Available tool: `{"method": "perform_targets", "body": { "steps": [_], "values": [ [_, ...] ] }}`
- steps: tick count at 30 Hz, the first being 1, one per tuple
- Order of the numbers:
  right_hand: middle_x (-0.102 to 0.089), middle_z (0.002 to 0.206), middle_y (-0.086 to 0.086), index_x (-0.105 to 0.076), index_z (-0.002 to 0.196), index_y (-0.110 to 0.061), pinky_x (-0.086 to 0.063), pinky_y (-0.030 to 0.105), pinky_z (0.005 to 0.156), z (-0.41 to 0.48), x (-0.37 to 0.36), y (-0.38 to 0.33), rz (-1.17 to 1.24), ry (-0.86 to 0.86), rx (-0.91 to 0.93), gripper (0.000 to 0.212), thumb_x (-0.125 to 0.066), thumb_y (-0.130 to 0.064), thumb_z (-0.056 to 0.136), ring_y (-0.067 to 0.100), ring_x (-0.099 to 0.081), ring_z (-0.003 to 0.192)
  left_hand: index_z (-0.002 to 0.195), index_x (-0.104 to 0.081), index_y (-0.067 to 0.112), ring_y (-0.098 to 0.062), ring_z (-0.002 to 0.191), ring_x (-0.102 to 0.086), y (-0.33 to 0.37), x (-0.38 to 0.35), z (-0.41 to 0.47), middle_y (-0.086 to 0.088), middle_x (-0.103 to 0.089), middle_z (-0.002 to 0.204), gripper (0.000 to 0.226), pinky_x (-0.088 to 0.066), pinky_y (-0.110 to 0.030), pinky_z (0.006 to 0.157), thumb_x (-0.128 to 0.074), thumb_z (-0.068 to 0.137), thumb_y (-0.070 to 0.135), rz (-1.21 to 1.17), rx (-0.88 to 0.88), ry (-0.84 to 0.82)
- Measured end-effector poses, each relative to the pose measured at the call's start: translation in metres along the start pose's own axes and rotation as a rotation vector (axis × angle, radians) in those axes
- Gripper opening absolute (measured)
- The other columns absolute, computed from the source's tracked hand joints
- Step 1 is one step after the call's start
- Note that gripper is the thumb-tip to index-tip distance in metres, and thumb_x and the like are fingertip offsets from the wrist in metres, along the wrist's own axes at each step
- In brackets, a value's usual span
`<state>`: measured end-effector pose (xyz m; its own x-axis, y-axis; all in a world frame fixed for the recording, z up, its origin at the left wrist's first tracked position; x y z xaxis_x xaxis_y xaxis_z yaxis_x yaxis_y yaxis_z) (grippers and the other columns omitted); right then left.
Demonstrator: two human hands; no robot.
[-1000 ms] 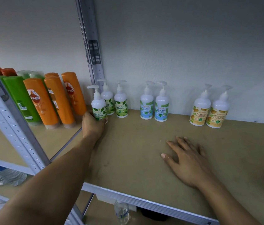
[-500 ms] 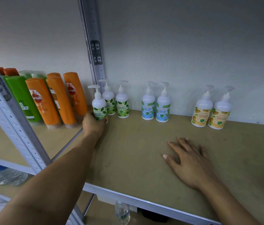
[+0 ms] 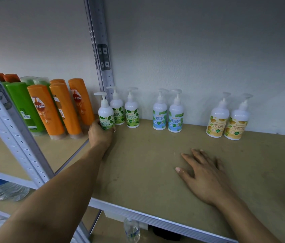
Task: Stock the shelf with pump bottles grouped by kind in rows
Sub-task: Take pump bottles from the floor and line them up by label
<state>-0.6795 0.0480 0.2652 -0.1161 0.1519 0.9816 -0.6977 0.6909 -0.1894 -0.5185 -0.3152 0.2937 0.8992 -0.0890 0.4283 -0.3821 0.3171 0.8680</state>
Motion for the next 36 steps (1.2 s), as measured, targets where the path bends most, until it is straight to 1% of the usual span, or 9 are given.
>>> {"method": "perform_targets", "body": {
  "steps": [4,7,13,16,18,22,26,30,36],
  "values": [
    [-0.009,0.168,-0.008,-0.022,0.155,-0.043,-0.003,0.051,0.123,0.001,0.0,0.0,0.002,0.008,0.003,0.077,-0.014,-0.078,0.088,0.013,0.0,0.155,0.132,-0.054,0.012,-0.028,0.115,-0.06,0.0,-0.001,0.001,-0.008,-0.063,0.127,0.064,-0.051,-0.041,0.093,-0.084,0.078,0.029,0.011,-0.003,-0.003],
    [-0.009,0.168,-0.009,-0.021,0.155,-0.044,-0.004,0.051,0.123,0.001,0.0,0.001,0.004,0.019,0.009,0.091,0.001,-0.083,0.075,0.013,-0.001,0.154,0.132,-0.054,0.013,-0.028,0.115,-0.06,-0.001,-0.001,0.002,-0.008,-0.064,0.127,0.064,-0.052,-0.042,0.094,-0.083,0.078,0.03,0.016,-0.002,-0.005],
    [-0.01,0.168,-0.006,-0.024,0.156,-0.041,-0.003,0.048,0.124,-0.003,0.0,0.001,0.025,0.019,0.022,0.069,-0.023,-0.073,0.094,0.013,-0.002,0.155,0.135,-0.045,0.006,-0.031,0.12,-0.052,0.003,0.004,-0.01,-0.012,-0.053,0.132,0.077,-0.047,-0.043,0.097,-0.086,0.075,0.032,0.068,-0.017,-0.018],
    [-0.012,0.168,-0.005,-0.025,0.155,-0.04,-0.005,0.044,0.125,-0.014,0.002,0.001,0.053,0.009,0.041,0.078,-0.017,-0.078,0.087,0.013,-0.006,0.154,0.141,-0.035,0.005,-0.032,0.127,-0.045,0.004,0.007,-0.03,-0.013,-0.044,0.137,0.088,-0.044,-0.045,0.103,-0.086,0.075,0.036,0.154,-0.035,-0.092],
    [-0.014,0.167,-0.004,-0.026,0.155,-0.04,-0.007,0.041,0.125,-0.025,0.004,0.004,0.074,0.009,0.052,0.086,-0.012,-0.081,0.081,0.014,-0.009,0.154,0.146,-0.029,0.008,-0.032,0.133,-0.041,0.005,0.008,-0.051,-0.013,-0.041,0.142,0.093,-0.041,-0.046,0.108,-0.08,0.077,0.045,0.261,-0.064,-0.166],
    [-0.021,0.166,-0.002,-0.032,0.155,-0.036,-0.011,0.033,0.124,-0.057,0.014,0.02,0.099,-0.001,0.064,0.066,-0.042,-0.065,0.096,0.014,-0.016,0.152,0.147,-0.036,0.012,-0.033,0.144,-0.029,0.012,-0.001,-0.105,-0.014,-0.034,0.154,0.085,-0.025,-0.048,0.118,-0.042,0.089,0.073,0.643,-0.247,-0.378],
    [-0.04,0.157,-0.001,-0.05,0.147,-0.029,-0.021,0.023,0.119,-0.1,0.032,0.053,0.23,0.037,0.021,0.061,-0.063,-0.051,0.092,0.012,-0.034,0.145,0.152,-0.032,0.02,-0.024,0.153,-0.01,0.015,-0.006,-0.158,-0.004,-0.019,0.164,0.086,-0.013,-0.053,0.12,-0.019,0.09,0.078,0.767,-0.36,-0.531],
    [-0.06,0.136,-0.005,-0.066,0.132,-0.022,-0.033,0.016,0.104,-0.148,0.056,0.084,0.375,0.149,-0.019,0.046,-0.074,-0.034,0.088,0.012,-0.054,0.127,0.158,-0.018,0.028,-0.024,0.154,0.002,0.022,-0.01,-0.204,0.001,-0.003,0.168,0.082,-0.003,-0.056,0.121,-0.015,0.092,0.077,0.816,-0.353,-0.632],
    [-0.071,0.111,-0.006,-0.074,0.113,-0.023,-0.048,0.027,0.089,-0.199,0.075,0.14,0.453,0.376,-0.172,0.029,-0.079,-0.025,0.084,0.014,-0.065,0.102,0.158,-0.017,0.032,-0.024,0.155,-0.001,0.039,-0.011,-0.253,0.004,-0.005,0.168,0.075,-0.005,-0.055,0.121,-0.015,0.095,0.071,0.836,-0.438,-0.593]
  ]
}}
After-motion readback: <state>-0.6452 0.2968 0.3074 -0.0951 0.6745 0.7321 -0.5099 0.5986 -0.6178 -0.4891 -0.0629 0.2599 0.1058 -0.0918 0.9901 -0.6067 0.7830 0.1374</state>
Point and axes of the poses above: each hand's wrist, its own z-axis towards the middle knuckle, its own x-axis out of the back of the hand, y = z × x, the point moved 10 cm from there along z, towards the middle knuckle
